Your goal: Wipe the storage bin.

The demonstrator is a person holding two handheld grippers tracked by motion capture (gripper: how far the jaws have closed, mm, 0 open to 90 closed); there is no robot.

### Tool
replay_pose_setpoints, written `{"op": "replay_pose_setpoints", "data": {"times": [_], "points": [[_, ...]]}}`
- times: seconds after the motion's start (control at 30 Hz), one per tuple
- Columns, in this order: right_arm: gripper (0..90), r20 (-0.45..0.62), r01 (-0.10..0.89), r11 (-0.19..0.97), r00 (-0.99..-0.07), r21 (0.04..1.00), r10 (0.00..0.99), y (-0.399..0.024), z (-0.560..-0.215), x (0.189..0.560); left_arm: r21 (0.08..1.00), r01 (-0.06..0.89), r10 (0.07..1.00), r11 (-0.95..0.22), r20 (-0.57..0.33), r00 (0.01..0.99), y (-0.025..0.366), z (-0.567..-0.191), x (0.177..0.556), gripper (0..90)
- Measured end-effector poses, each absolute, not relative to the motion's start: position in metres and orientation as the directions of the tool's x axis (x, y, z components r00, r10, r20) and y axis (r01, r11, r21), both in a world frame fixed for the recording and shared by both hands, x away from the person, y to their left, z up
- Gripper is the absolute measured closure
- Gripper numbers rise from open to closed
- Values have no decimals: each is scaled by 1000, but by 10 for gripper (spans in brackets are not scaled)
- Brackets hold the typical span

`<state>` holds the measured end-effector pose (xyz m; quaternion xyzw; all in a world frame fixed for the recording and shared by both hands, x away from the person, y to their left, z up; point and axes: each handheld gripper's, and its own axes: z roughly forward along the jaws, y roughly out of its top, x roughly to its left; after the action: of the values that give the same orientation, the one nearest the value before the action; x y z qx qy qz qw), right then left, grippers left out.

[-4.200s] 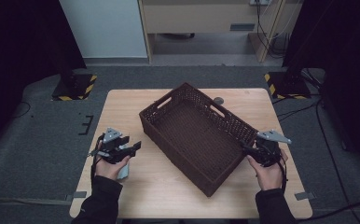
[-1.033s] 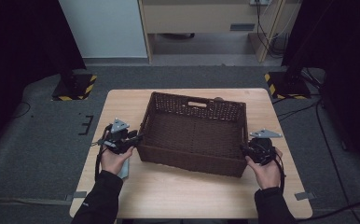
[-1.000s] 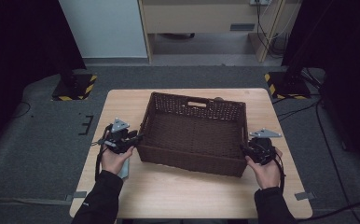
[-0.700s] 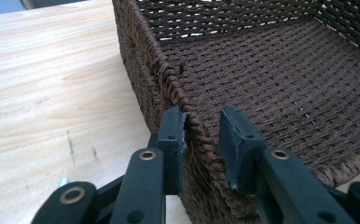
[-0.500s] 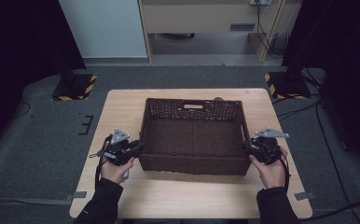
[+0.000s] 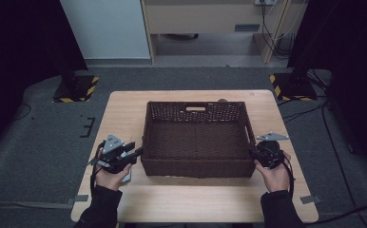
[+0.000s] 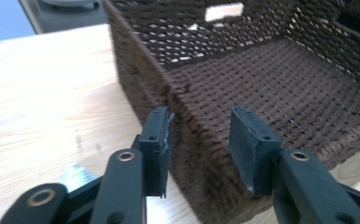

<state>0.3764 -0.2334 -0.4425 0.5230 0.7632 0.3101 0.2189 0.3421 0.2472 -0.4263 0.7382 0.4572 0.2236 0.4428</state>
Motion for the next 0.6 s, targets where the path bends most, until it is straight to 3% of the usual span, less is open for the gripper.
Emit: {"op": "replay_pose_setpoints", "data": {"times": [0.27, 0.6], "points": [[758, -5, 665, 250, -348, 704, 937, -240, -443, 369, 825, 532, 920, -191, -39, 391, 287, -450, 336, 531], [648, -26, 647, 252, -338, 720, 941, -242, -443, 368, 741, 627, 929, -239, -13, 369, 300, -490, 342, 530]]}}
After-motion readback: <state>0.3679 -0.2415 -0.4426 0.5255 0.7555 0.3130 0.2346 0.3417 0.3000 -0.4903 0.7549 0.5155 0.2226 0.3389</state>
